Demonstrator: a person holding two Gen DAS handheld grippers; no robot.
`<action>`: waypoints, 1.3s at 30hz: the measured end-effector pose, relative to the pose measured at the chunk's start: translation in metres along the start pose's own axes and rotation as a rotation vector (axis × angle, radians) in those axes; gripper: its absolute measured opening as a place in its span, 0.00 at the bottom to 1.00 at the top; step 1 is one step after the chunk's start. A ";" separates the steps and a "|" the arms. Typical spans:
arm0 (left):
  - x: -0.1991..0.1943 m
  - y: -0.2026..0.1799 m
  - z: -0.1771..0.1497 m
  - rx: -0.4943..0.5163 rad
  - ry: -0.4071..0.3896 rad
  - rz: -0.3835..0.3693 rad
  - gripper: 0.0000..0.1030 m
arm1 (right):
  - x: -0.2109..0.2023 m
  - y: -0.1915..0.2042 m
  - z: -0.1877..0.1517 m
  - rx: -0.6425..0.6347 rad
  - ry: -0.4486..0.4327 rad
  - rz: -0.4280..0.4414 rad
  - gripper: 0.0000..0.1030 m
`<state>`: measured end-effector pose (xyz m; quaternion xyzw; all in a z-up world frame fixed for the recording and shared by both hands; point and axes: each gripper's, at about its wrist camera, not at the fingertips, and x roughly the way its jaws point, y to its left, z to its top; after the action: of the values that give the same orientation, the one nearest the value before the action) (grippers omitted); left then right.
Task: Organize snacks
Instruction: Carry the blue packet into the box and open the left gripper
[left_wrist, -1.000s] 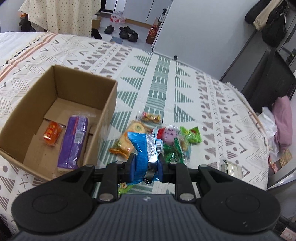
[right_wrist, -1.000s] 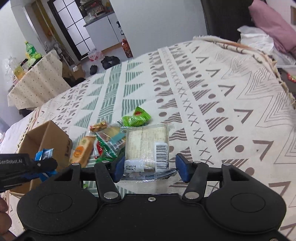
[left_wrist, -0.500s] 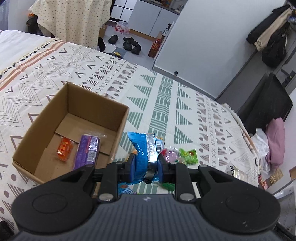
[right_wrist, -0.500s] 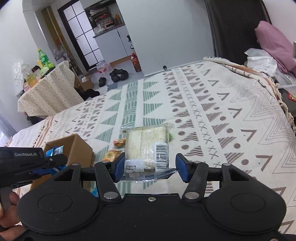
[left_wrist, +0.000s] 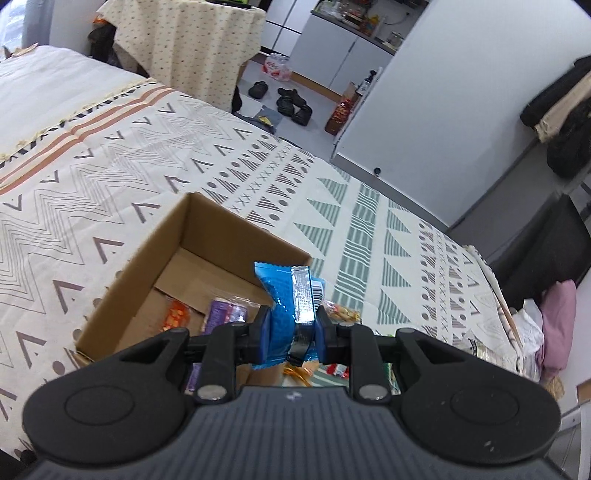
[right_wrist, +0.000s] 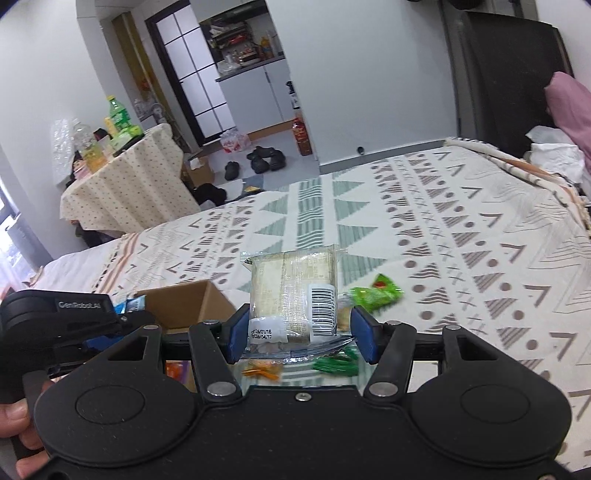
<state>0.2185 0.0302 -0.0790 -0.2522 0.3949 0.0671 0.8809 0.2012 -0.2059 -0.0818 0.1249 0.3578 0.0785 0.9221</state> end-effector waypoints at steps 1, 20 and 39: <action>0.000 0.004 0.002 -0.011 -0.001 0.000 0.22 | 0.002 0.004 0.000 -0.005 0.000 0.005 0.54; 0.035 0.069 0.030 -0.191 0.038 0.063 0.23 | 0.058 0.073 -0.002 -0.032 0.070 0.123 0.54; 0.042 0.078 0.032 -0.239 0.022 0.139 0.68 | 0.091 0.085 0.005 -0.007 0.121 0.135 0.66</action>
<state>0.2431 0.1099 -0.1223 -0.3280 0.4104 0.1716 0.8334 0.2665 -0.1037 -0.1122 0.1405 0.4031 0.1492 0.8919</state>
